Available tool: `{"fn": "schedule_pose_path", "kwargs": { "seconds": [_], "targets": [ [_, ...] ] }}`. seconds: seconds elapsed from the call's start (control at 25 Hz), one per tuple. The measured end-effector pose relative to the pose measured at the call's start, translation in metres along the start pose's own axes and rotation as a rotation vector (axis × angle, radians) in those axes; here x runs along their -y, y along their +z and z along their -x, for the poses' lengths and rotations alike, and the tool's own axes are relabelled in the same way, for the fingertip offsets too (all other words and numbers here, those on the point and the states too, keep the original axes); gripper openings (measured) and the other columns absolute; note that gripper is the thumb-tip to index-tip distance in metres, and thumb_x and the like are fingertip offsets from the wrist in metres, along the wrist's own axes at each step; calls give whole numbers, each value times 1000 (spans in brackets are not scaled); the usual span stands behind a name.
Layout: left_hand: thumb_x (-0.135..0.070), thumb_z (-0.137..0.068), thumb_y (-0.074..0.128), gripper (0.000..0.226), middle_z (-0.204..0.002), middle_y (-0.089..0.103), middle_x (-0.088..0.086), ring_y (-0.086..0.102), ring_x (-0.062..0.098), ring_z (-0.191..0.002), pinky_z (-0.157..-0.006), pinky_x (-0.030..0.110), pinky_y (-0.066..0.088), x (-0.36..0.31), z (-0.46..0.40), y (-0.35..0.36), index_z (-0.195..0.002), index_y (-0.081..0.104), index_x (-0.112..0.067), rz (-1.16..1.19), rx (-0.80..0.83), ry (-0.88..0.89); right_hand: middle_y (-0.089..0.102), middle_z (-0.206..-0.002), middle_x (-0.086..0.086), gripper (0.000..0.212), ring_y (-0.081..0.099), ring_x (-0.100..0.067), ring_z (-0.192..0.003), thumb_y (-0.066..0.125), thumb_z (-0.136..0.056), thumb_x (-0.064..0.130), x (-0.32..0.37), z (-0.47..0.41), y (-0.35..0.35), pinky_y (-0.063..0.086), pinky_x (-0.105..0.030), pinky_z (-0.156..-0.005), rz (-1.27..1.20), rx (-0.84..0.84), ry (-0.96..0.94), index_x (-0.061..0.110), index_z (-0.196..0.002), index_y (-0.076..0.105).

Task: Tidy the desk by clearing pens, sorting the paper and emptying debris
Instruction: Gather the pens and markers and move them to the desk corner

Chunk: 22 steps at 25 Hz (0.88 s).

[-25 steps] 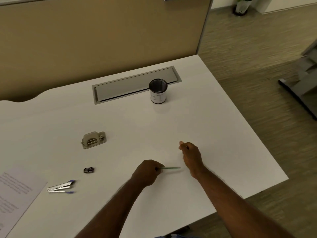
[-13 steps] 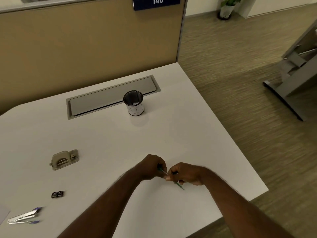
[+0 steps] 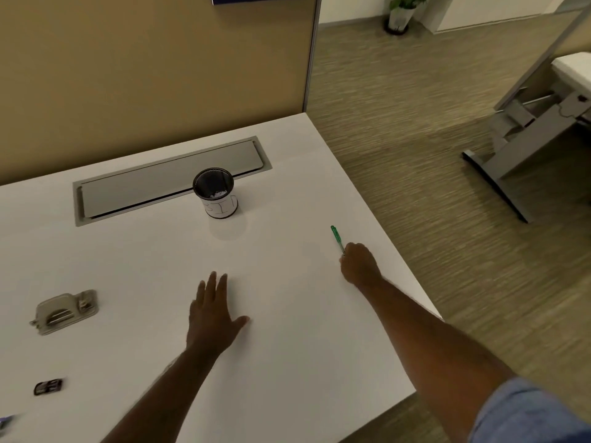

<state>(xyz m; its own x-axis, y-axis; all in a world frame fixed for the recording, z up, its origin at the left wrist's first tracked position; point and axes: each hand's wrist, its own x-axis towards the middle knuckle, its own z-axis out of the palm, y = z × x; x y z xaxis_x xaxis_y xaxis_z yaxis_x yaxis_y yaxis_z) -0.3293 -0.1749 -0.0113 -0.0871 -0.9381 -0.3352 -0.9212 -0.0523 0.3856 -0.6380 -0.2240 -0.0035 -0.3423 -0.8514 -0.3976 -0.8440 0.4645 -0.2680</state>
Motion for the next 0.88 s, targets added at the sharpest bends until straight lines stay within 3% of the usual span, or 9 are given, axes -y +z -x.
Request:
{"fn": "schedule_pose_path", "kwargs": {
  "seconds": [0.16,0.52,0.88],
  "targets": [
    [-57,-73,70,115,-159,-18,4,-17,30,-146,-117,52,8,19,0,10,-151,-7,-19,-85,125,-68,57,-112,-19,20,56,-34,-106,51,-90,13,-14,-18,2,46,-38,-89,38,-73,-9,1,-106,53],
    [-57,-71,72,117,-159,-18,4,-15,29,-146,-118,49,10,29,4,14,-151,-4,-21,-6,158,-61,53,-108,-17,17,55,-33,-100,58,-85,11,-23,-30,-4,48,-39,-83,-30,-124,-22,5,-101,57],
    [-59,-76,66,110,-159,-19,2,-14,27,-147,-119,48,9,30,10,15,-151,-6,-23,-28,151,-46,49,-118,-16,35,55,-32,-105,59,-85,13,-30,-21,-2,50,-38,-85,-85,-123,38,9,-119,54]
  ]
}}
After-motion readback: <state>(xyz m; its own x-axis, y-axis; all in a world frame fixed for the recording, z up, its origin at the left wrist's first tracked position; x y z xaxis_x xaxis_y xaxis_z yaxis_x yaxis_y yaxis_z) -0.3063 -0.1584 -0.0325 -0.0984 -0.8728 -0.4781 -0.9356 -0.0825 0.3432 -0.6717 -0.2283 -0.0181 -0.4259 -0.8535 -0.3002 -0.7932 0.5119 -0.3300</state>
